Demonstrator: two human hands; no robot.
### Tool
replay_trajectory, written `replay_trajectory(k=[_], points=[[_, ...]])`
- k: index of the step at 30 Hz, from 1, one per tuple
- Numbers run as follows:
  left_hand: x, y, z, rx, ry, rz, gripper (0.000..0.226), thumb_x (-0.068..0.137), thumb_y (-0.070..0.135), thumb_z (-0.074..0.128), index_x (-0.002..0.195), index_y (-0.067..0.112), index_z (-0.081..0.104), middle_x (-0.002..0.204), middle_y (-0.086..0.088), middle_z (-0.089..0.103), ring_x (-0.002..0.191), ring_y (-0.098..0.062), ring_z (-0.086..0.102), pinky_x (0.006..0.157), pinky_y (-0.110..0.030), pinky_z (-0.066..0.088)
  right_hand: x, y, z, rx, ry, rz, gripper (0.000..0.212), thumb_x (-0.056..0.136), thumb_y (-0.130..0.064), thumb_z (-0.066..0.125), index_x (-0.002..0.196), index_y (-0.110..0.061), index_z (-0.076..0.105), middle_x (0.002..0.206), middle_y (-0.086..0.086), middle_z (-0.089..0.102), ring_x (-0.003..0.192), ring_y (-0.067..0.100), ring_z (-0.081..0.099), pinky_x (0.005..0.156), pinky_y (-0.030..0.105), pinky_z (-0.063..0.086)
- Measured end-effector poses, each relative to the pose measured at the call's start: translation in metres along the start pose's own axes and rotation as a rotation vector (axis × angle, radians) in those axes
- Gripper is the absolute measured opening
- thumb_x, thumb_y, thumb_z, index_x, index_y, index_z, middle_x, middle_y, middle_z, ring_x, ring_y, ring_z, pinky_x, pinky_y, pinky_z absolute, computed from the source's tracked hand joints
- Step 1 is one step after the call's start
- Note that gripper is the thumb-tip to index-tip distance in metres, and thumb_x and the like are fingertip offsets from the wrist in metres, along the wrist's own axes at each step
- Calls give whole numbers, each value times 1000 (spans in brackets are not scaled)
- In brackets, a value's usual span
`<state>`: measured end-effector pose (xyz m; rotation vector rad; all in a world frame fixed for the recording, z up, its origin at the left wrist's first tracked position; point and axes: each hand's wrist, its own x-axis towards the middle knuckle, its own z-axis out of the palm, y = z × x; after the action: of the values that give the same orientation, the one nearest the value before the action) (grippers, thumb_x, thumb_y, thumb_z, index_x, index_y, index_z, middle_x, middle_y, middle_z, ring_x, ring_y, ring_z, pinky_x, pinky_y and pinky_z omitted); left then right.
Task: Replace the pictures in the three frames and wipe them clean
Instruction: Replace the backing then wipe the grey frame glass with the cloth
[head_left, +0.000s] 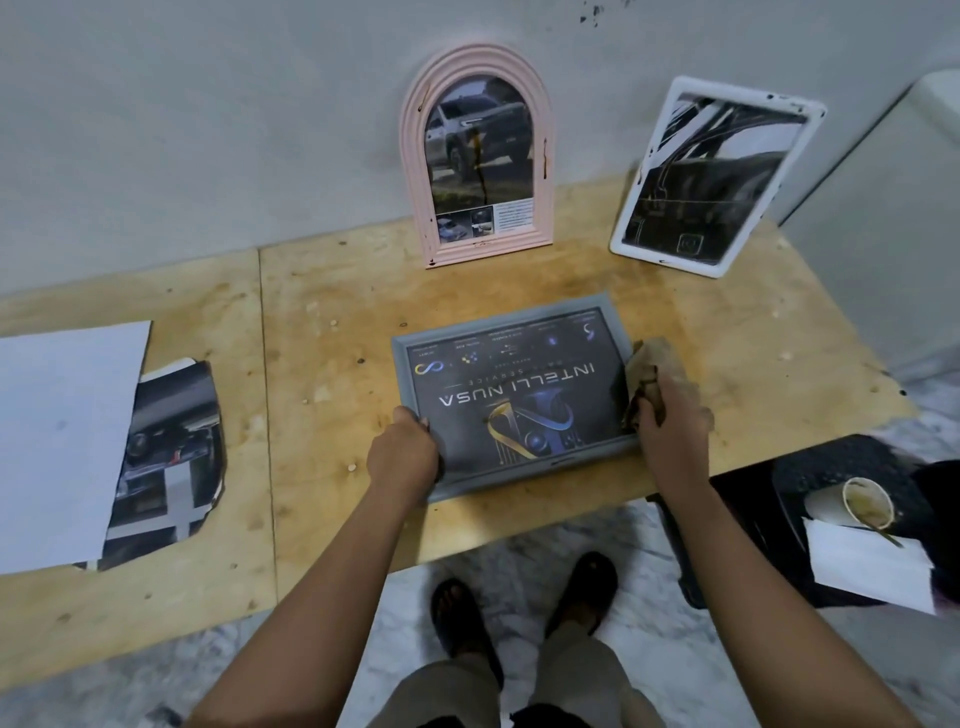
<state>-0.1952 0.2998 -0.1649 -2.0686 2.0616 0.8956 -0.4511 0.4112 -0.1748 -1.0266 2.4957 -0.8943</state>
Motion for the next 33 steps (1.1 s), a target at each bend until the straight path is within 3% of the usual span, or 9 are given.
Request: replay_trajectory(k=[3,7,10,13,15,20,24,28,33], points=[[2,1,-3,-12,-55,-19,22,99,21,35,111,4,41,105,-23,60,98,-39,56,67,-37,36,-15,6,12,3,10,55,46,96,-13,49,141,-6,38,137,17,48,123,36,46,93,38,42],[4,0,-4,-22,-76,-8,22,98,19,34,112,3,40,106,-23,59,100,-38,55,68,-36,37,-38,9,26,-67,66,8,42,95,-4,46,137,1,43,144,22,38,133,40,36,104,49,38],[5,-1,-3,-22,-81,-5,22,99,19,33,112,3,40,105,-22,59,98,-37,55,67,-37,36,-62,3,35,-39,123,-42,38,90,6,50,128,4,53,138,26,45,131,42,40,96,52,46],[4,-2,-3,-33,-73,8,20,99,18,34,111,3,40,104,-22,59,94,-37,55,65,-36,34,-86,-3,46,-76,133,-118,41,83,9,51,122,2,59,131,24,54,122,42,49,72,45,55],[3,-2,-4,-52,-74,16,18,97,15,38,110,3,40,102,-22,59,87,-34,53,63,-36,34,-100,-15,59,-79,88,-189,44,76,8,54,118,0,63,126,23,58,116,41,55,66,41,56],[6,-2,-6,-21,-88,2,23,99,21,35,113,3,41,110,-22,58,102,-38,54,68,-36,37,-121,-48,87,-105,-12,-296,47,62,6,58,107,-1,69,113,22,66,104,37,64,68,38,57],[10,-1,-6,19,-102,-14,28,101,25,32,117,3,41,117,-21,56,106,-38,53,70,-35,35,-122,-54,85,-141,-31,-353,46,59,4,60,103,-4,71,109,20,68,96,34,68,59,33,57],[14,-6,-8,44,-123,35,33,101,26,33,119,0,40,120,-25,55,107,-40,53,75,-36,38,-150,-85,104,-61,-169,-464,49,56,4,60,102,-10,72,105,16,70,90,28,70,51,26,53],[22,-10,-16,21,-219,39,39,100,30,35,123,-1,40,122,-26,53,106,-40,54,77,-37,46,-135,-78,90,212,-281,-442,34,76,-1,60,107,-9,71,102,11,72,95,23,69,72,32,58]])
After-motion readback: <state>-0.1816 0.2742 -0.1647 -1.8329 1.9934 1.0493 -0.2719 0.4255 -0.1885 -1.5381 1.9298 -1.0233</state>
